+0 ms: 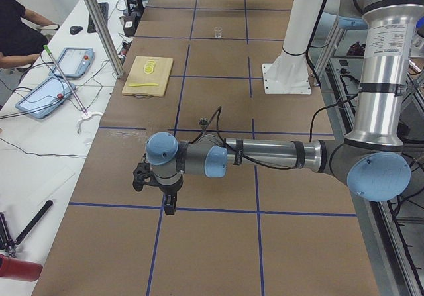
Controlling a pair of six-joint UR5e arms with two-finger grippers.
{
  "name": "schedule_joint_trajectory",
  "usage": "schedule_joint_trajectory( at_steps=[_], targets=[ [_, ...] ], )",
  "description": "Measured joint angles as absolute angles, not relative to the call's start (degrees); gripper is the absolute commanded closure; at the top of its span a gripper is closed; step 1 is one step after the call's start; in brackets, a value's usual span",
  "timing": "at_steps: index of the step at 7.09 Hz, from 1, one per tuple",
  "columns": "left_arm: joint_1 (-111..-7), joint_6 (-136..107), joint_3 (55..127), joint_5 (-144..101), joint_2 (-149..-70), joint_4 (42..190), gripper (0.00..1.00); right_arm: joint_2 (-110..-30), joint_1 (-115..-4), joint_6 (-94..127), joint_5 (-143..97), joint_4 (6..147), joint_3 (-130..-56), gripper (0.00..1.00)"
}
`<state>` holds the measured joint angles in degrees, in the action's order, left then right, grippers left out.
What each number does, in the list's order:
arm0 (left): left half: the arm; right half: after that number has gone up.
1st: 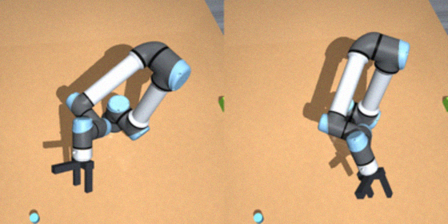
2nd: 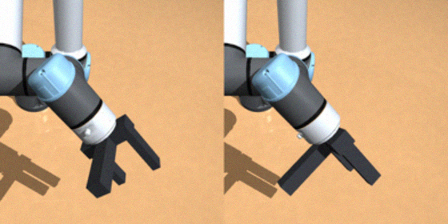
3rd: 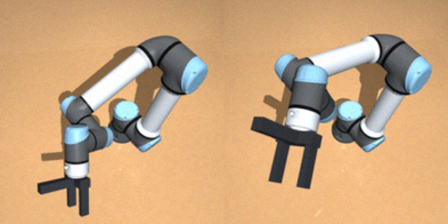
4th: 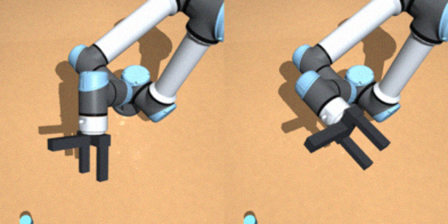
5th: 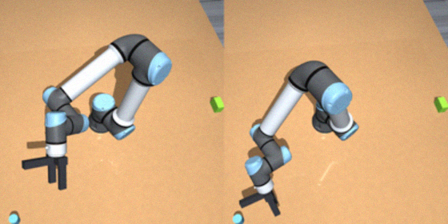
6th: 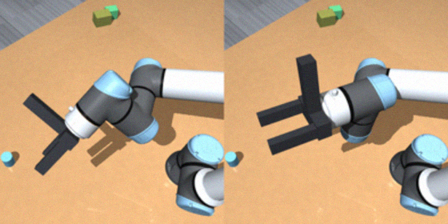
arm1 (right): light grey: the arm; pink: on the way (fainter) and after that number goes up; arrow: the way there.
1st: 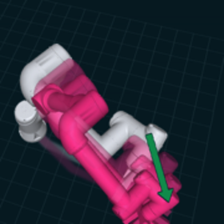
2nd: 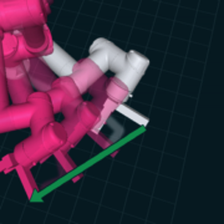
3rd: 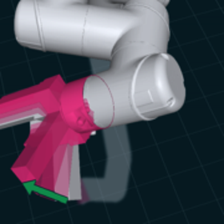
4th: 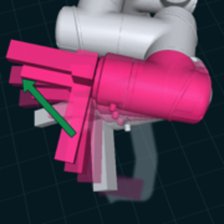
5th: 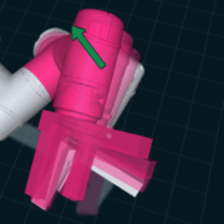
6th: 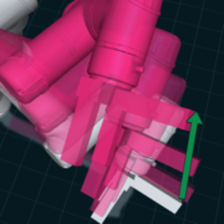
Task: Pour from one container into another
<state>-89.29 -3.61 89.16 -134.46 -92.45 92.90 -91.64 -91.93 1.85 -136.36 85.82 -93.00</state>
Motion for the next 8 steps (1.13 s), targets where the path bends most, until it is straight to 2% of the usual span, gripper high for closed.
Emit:
schedule_joint_trajectory(
  at_steps=[8],
  targets=[
    [-89.3, -3.7, 89.0, -134.6, -92.5, 93.0, 0.00, -91.8, -91.8, 2.0, -137.1, 85.7, -92.9, 0.00]
  ],
)
